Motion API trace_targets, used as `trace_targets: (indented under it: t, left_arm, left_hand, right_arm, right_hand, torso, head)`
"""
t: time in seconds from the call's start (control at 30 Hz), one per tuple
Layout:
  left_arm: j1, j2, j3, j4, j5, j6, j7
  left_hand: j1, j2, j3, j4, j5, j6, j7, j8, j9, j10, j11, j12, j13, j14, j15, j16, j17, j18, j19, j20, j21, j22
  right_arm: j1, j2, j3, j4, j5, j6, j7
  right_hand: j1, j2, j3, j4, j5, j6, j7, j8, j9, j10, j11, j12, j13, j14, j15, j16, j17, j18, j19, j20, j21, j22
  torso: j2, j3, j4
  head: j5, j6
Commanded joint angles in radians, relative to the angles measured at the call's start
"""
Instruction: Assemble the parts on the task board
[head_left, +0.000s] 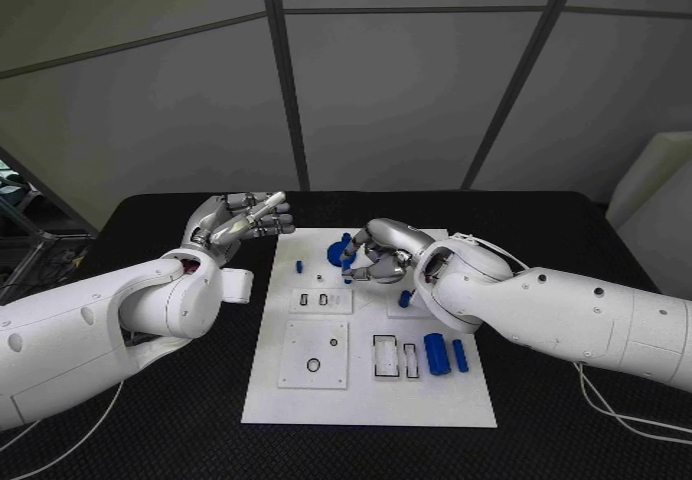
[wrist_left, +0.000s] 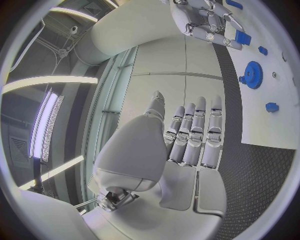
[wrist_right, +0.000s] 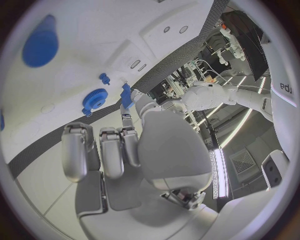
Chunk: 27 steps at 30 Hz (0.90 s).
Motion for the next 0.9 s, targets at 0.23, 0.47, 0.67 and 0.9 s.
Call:
trace_targets:
  t: [0.23,0.47,0.67,0.9]
  left_arm:
    - [0.006,0.014,0.001,-0.019,-0.007,0.005,0.0]
    - [0.007,0.016,0.001,-0.026,-0.009,0.01,-0.002]
    - [0.007,0.016,0.001,-0.027,-0.009,0.012,-0.003]
    - [0.007,0.016,0.001,-0.024,-0.009,0.013,-0.004]
  left_hand:
    - [0.0,0.002,-0.002,-0.003,0.001,-0.003,0.003,-0.006,-0.001,-0.005,0.0,-0.003,-0.001,-0.006,0.001,-0.006,0.001,0.047,-0.001,0.006,-0.004,-0.002]
    - [-0.001,0.001,-0.003,-0.003,0.001,-0.004,0.003,-0.006,-0.001,-0.006,0.001,-0.004,-0.001,-0.007,0.002,-0.006,0.001,0.047,-0.002,0.006,-0.004,-0.002]
    - [-0.002,0.0,-0.004,-0.003,0.001,-0.005,0.004,-0.007,-0.001,-0.007,0.002,-0.004,-0.001,-0.009,0.002,-0.007,0.001,0.047,-0.002,0.007,-0.005,-0.003]
    - [-0.002,0.0,-0.004,-0.003,0.001,-0.005,0.004,-0.007,-0.001,-0.007,0.002,-0.004,-0.001,-0.009,0.002,-0.007,0.001,0.047,-0.002,0.007,-0.005,-0.003]
  right_arm:
    - [-0.023,0.05,-0.007,-0.022,-0.009,0.054,-0.023]
    - [-0.029,0.067,-0.015,-0.026,-0.009,0.073,-0.045]
    - [-0.031,0.074,-0.018,-0.025,-0.023,0.086,-0.06]
    - [-0.031,0.079,-0.02,-0.024,-0.037,0.087,-0.07]
  right_hand:
    - [-0.003,0.012,0.011,-0.002,0.008,0.001,0.001,-0.006,-0.001,0.058,-0.004,-0.006,0.195,0.104,-0.006,0.005,0.263,-0.007,-0.009,-0.003,-0.004,0.084]
    - [-0.004,0.01,0.013,-0.004,0.014,-0.001,0.002,-0.009,-0.002,0.055,-0.004,-0.01,0.191,0.103,-0.006,0.004,0.261,-0.006,-0.011,-0.003,-0.006,0.08]
    - [-0.007,0.008,0.013,-0.003,0.016,-0.003,0.004,-0.012,-0.003,0.053,-0.002,-0.013,0.189,0.103,-0.005,0.003,0.26,-0.005,-0.013,-0.002,-0.007,0.078]
    - [-0.008,0.007,0.013,-0.003,0.016,-0.004,0.004,-0.013,-0.003,0.053,-0.002,-0.013,0.189,0.103,-0.005,0.003,0.26,-0.005,-0.013,-0.002,-0.007,0.078]
  torso:
    - [0.0,0.0023,-0.0039]
    - [0.0,0.0021,-0.0026]
    - [0.001,0.0029,-0.0032]
    - [0.002,0.0026,-0.003]
  head:
    - [0.012,-0.002]
    - [0.008,-0.005]
    - [0.009,-0.008]
    - [0.01,-0.011]
